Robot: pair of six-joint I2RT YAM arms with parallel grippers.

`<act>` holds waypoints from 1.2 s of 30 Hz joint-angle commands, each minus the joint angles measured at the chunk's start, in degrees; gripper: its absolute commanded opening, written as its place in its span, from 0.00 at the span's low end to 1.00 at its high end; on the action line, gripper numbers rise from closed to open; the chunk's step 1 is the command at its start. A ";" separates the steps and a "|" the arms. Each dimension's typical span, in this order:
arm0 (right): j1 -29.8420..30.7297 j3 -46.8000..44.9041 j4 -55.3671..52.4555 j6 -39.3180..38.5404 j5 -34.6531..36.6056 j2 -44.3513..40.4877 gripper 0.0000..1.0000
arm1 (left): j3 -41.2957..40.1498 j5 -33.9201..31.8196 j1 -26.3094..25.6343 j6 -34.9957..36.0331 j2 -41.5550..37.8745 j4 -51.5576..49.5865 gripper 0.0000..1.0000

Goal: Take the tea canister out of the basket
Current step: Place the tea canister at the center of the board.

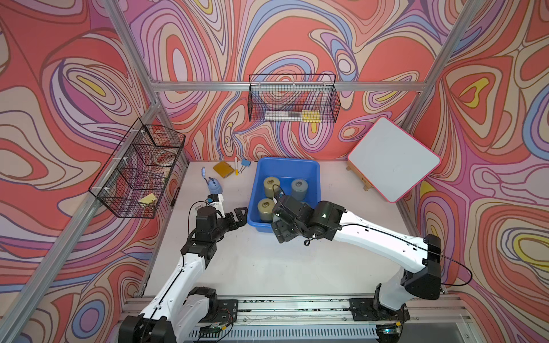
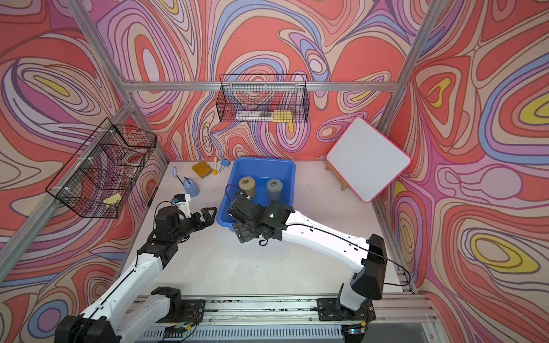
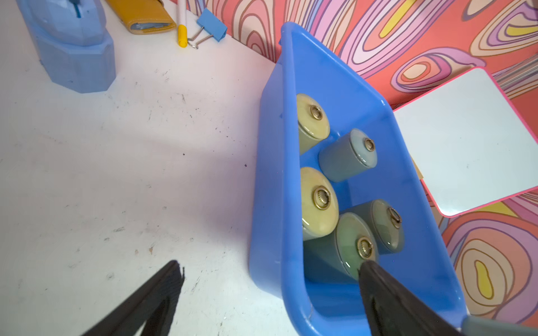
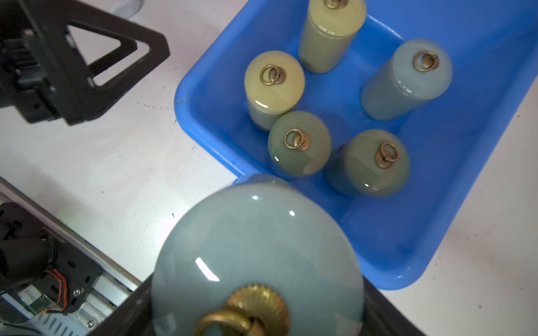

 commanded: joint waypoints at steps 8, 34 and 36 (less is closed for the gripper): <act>8.59 -5.27 7.71 7.04 1.69 -0.06 0.64 | -1.40 -3.47 -0.21 1.24 -3.72 -1.32 0.99; 9.77 -5.07 12.91 6.24 -2.23 15.16 0.63 | -1.51 -2.92 -0.21 0.90 -3.73 -0.95 0.99; 9.78 -5.10 13.14 6.15 -2.28 15.53 0.63 | -1.50 -2.76 -0.22 0.81 -3.68 -0.93 0.99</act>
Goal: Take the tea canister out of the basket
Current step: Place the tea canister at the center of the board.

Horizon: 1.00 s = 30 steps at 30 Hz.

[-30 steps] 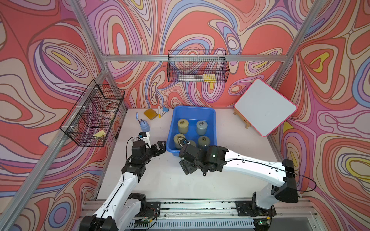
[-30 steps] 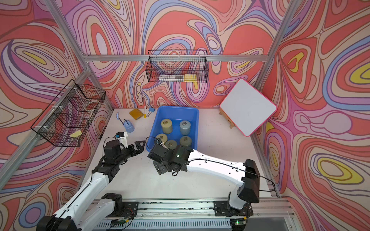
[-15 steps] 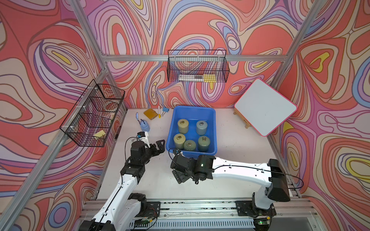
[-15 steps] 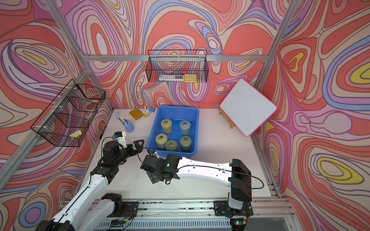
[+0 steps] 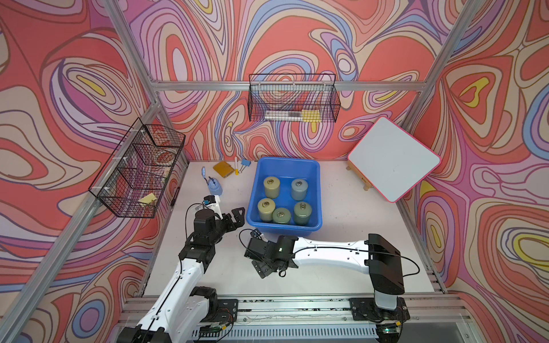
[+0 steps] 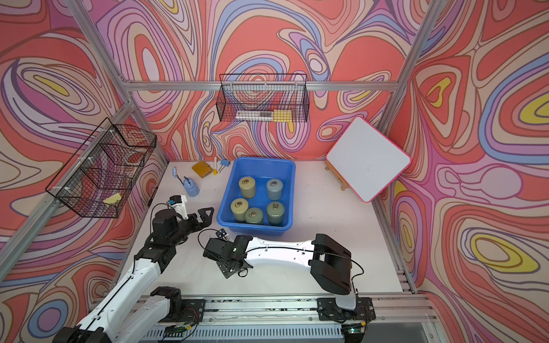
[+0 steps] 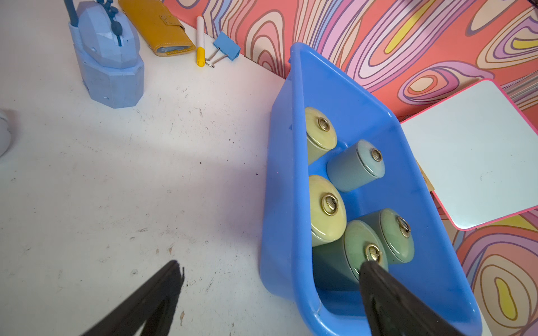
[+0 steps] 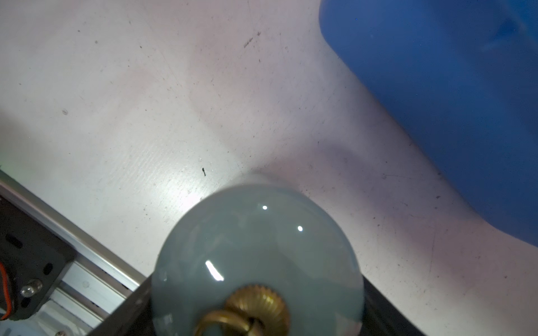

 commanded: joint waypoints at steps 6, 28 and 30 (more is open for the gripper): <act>-0.24 0.85 3.90 -0.43 0.84 0.20 0.64 | -0.61 0.65 -0.22 0.51 -0.05 -0.46 0.99; -0.76 -2.72 5.53 0.70 0.38 0.61 0.72 | -0.70 0.21 -0.22 0.74 -0.05 -0.63 0.99; -0.74 -2.72 5.41 0.71 0.33 0.59 0.73 | -0.70 0.22 -0.22 0.79 -0.06 -0.65 0.99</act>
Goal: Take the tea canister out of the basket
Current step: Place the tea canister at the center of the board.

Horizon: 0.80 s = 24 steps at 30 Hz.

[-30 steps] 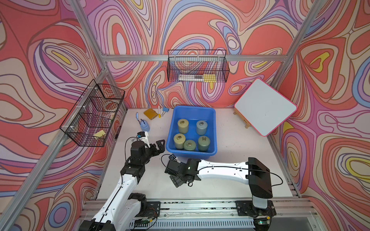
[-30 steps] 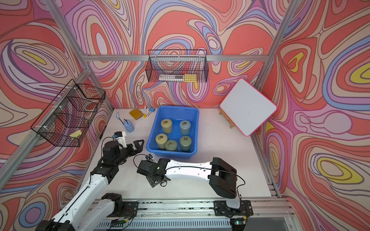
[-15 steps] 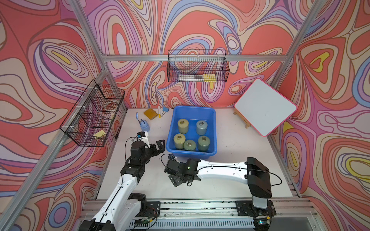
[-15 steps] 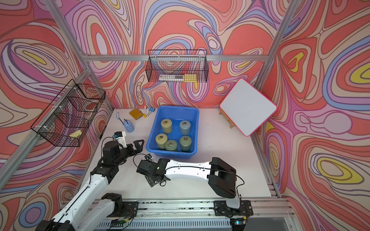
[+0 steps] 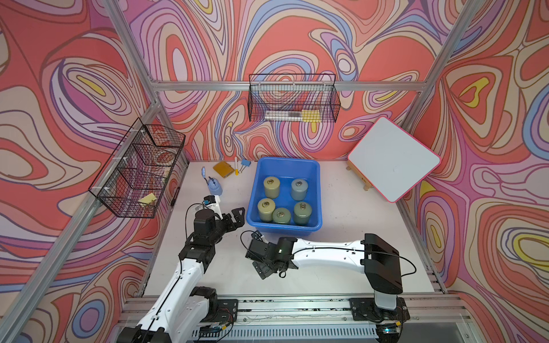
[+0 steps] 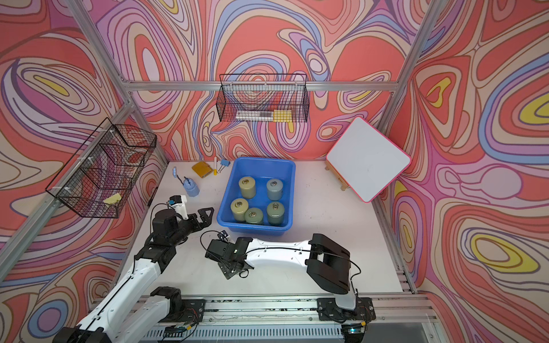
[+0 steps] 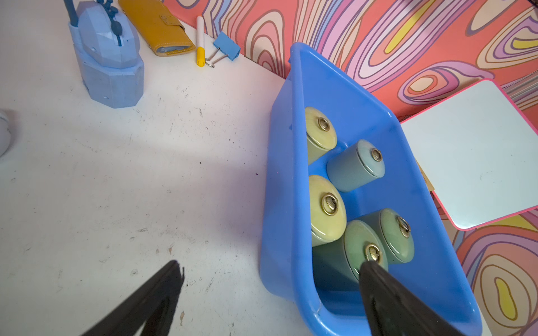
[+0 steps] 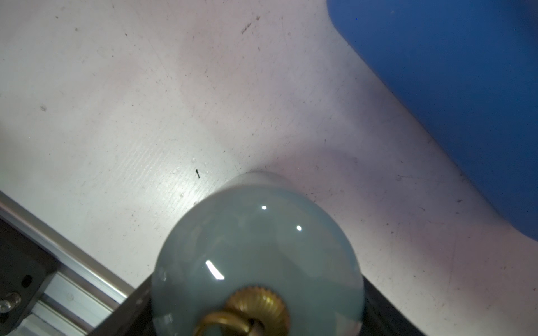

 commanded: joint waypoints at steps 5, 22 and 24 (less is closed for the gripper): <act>-0.22 0.14 1.65 0.69 0.64 -0.07 0.81 | -0.70 0.16 -0.20 0.73 -0.05 -0.65 0.99; -0.23 3.68 -4.24 0.09 0.72 -6.43 0.98 | -0.45 0.55 -0.21 0.71 -0.38 -0.97 0.99; -0.52 5.14 -6.20 -0.34 1.10 -7.70 0.98 | -0.14 0.72 -0.22 0.85 -0.66 -1.38 0.99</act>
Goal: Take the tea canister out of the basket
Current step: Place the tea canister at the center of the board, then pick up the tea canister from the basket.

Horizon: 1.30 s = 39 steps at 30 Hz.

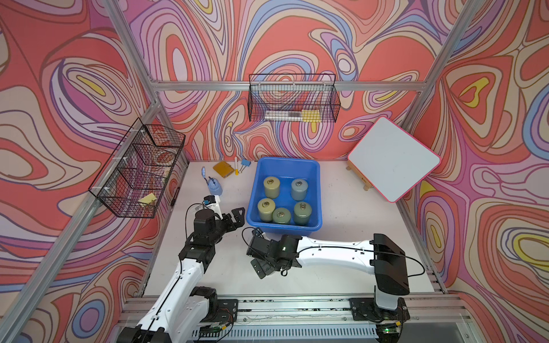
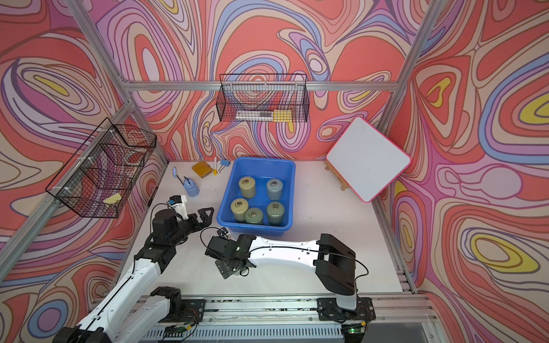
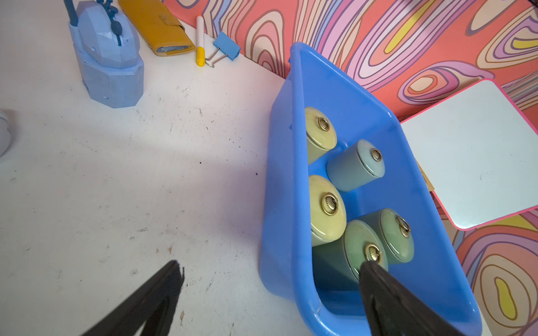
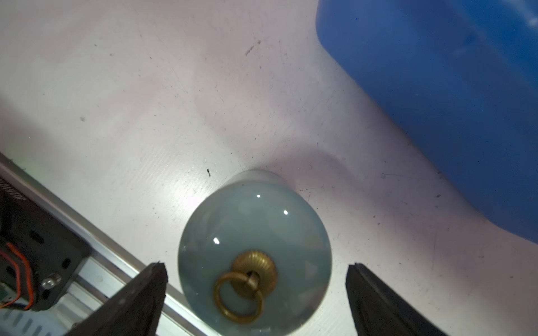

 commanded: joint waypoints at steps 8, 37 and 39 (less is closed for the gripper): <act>-6.72 4.65 -6.34 -2.57 -0.80 -10.73 0.96 | 3.85 2.07 -0.17 1.68 -2.94 -4.56 0.99; -38.12 24.13 -7.65 -16.66 -1.37 7.95 0.95 | 15.73 14.90 -0.57 -0.58 14.00 -1.96 0.99; -38.92 25.64 -7.87 -16.58 -1.20 9.80 0.95 | 14.70 13.75 -0.57 -0.22 13.61 -2.26 0.99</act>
